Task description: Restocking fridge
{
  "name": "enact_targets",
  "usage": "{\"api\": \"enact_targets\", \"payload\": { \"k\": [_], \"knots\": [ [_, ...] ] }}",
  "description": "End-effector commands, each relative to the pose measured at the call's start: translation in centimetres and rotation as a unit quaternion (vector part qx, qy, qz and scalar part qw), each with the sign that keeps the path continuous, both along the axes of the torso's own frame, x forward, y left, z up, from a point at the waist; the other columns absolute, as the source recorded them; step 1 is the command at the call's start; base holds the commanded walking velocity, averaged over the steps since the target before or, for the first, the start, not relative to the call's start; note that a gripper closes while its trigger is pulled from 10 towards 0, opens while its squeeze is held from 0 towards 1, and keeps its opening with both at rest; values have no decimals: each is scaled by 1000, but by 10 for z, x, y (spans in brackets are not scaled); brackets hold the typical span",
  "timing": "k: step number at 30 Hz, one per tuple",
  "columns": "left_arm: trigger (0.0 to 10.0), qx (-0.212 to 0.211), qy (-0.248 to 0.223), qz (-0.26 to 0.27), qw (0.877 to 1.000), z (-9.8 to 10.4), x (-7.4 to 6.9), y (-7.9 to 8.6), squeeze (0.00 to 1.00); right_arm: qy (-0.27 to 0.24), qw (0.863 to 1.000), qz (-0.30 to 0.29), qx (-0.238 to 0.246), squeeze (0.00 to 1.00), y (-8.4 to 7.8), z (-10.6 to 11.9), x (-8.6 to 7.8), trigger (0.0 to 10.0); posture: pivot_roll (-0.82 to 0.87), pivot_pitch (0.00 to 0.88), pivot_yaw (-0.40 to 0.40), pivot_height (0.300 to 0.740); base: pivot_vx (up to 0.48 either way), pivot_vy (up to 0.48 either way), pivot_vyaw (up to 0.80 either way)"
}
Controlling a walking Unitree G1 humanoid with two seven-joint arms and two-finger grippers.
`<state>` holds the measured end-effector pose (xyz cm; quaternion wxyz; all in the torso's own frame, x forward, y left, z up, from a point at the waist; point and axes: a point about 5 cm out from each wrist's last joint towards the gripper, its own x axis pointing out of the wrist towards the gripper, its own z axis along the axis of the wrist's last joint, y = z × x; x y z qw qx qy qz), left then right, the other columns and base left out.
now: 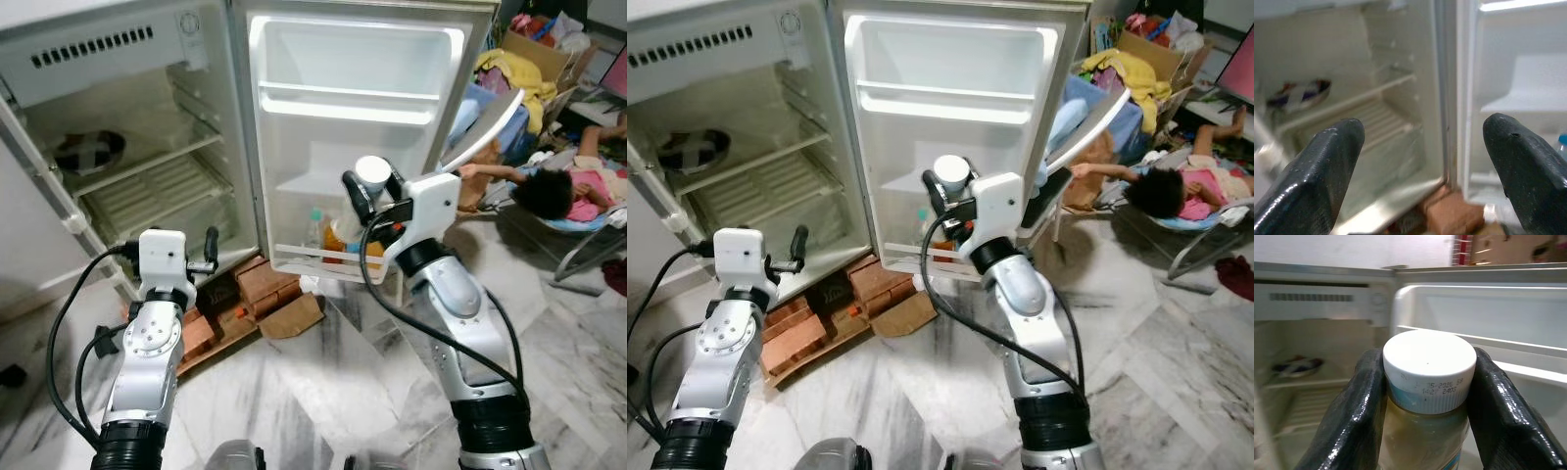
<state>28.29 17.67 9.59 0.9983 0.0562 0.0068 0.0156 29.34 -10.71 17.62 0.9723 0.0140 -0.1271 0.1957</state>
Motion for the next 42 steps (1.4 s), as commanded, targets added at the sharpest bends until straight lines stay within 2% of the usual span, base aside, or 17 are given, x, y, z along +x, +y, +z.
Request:
{"api": "enact_targets", "payload": {
  "k": [1, 7, 18, 20, 27, 32, 37, 42],
  "knots": [
    [10000, -9, 9, -13, 1000, -4, -2, -6, 0, -14, 1000, -22, 6, 0, -9, 7, 3, 10000, 15, 14, -48, 740, 0, 416, 0],
    [10000, -19, 17, -28, 999, -6, -7, -12, 0, -7, 999, -32, 8, 0, -10, 5, 4, 10000, 16, 18, -45, 740, 40, 422, -425],
    [10000, -18, 9, -46, 999, -3, -7, -15, 0, -7, 999, -45, 8, 0, -11, 4, 5, 10000, 19, 25, -47, 740, 0, 453, -45],
    [10000, -14, -6, -63, 998, 0, -8, -19, 0, -5, 999, -52, 8, 0, -13, 4, 7, 10000, 19, 28, -49, 740, 126, 0, -800],
    [10000, -26, -3, -59, 998, 3, -6, -18, 0, -8, 998, -58, 6, 0, -12, 6, 8, 10000, 18, 43, -44, 740, 0, 0, -800],
    [10000, -20, -16, -76, 997, 8, -6, -17, 0, -12, 998, -61, 5, 0, -10, 8, 8, 10000, 22, 57, -36, 740, 0, 425, -800],
    [10000, -21, -18, -89, 996, 9, -9, -20, 0, -19, 998, -68, 2, 0, -8, 9, 7, 10000, 22, 59, -32, 740, 119, 404, -200],
    [10000, -24, -19, -97, 995, 7, -10, -26, 0, -46, 994, -98, -28, 0, -13, 16, 13, 10000, 20, 51, -43, 740, 388, 184, 0]
  ]
}}
